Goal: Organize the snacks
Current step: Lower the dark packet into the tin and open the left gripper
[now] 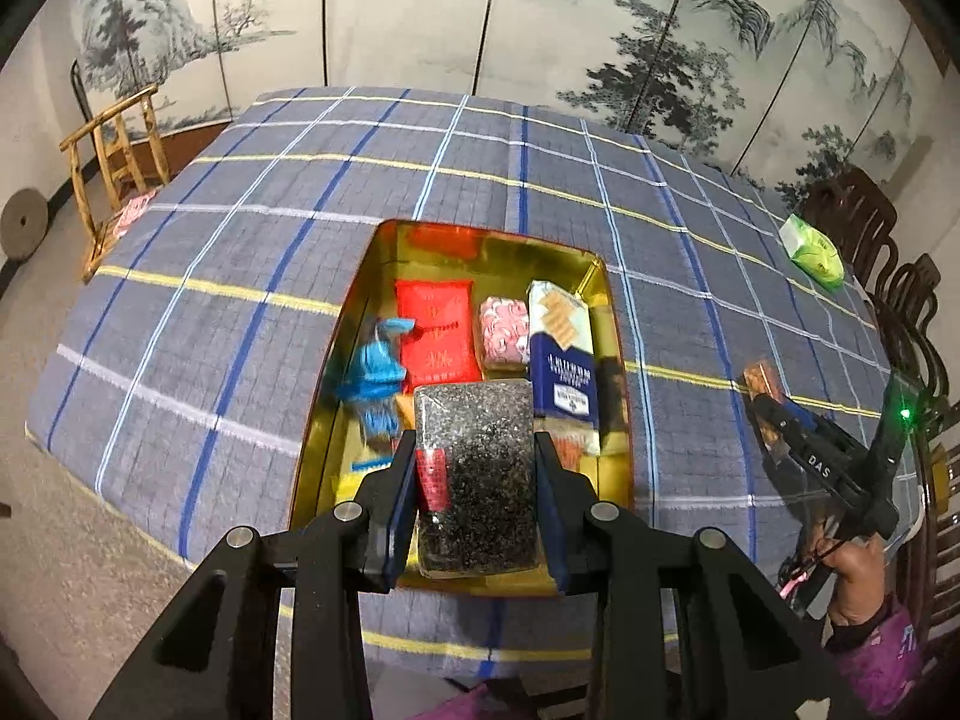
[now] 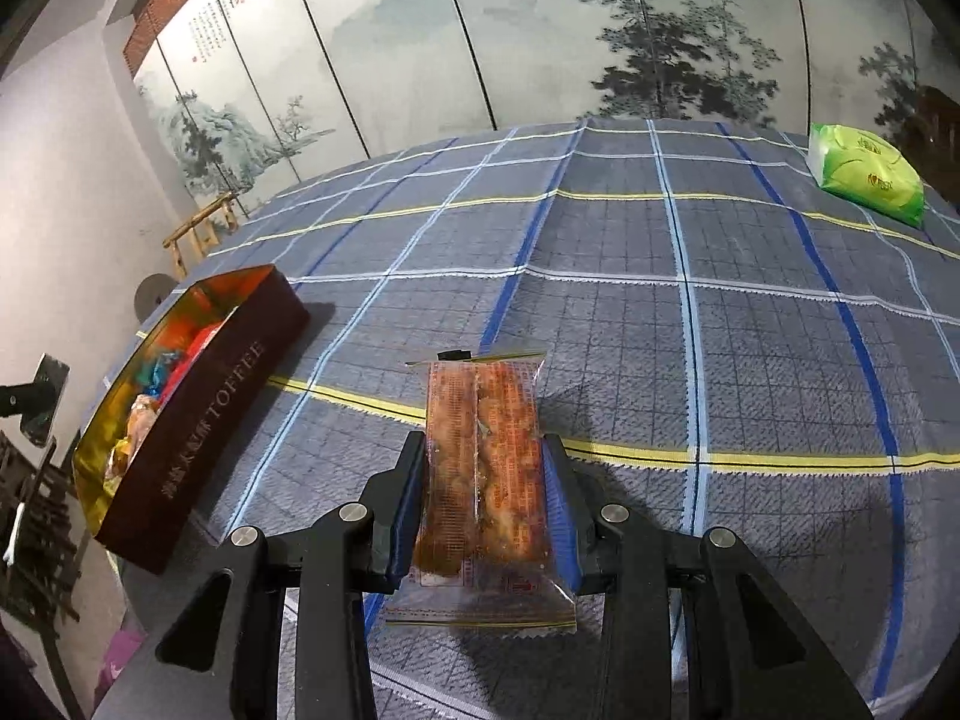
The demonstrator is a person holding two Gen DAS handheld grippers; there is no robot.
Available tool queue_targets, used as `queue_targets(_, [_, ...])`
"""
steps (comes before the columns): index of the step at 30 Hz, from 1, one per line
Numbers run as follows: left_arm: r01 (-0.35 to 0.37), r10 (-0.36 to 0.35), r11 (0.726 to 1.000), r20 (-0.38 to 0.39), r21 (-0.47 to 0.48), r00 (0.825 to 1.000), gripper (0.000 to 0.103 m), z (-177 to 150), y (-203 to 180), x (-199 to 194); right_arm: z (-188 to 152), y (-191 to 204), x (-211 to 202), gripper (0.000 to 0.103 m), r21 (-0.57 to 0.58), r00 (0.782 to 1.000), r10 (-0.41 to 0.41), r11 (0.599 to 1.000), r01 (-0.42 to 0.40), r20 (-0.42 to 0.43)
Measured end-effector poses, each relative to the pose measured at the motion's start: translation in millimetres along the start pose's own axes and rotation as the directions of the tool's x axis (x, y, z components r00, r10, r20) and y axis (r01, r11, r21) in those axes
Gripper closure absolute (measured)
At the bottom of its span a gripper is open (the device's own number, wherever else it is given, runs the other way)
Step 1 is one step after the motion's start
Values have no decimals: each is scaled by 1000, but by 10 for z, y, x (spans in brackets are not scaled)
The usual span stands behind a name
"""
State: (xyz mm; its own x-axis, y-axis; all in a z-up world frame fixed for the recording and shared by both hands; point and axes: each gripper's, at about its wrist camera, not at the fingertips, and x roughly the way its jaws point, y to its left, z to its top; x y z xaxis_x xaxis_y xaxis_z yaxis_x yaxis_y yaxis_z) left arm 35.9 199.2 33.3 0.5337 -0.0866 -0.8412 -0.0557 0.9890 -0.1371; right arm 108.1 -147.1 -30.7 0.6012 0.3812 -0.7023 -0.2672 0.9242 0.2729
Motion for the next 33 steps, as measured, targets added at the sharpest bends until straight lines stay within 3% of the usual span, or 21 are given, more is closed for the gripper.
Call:
queue_targets(14, [-42, 41, 997, 12, 60, 999, 72, 505, -19, 602, 3, 11, 61, 65, 8, 1000, -22, 1000, 23, -10])
queue_targets(33, [-95, 97, 992, -28, 81, 995, 72, 739, 44, 1175, -6, 1, 101, 65, 7, 999, -24, 1000, 24, -28])
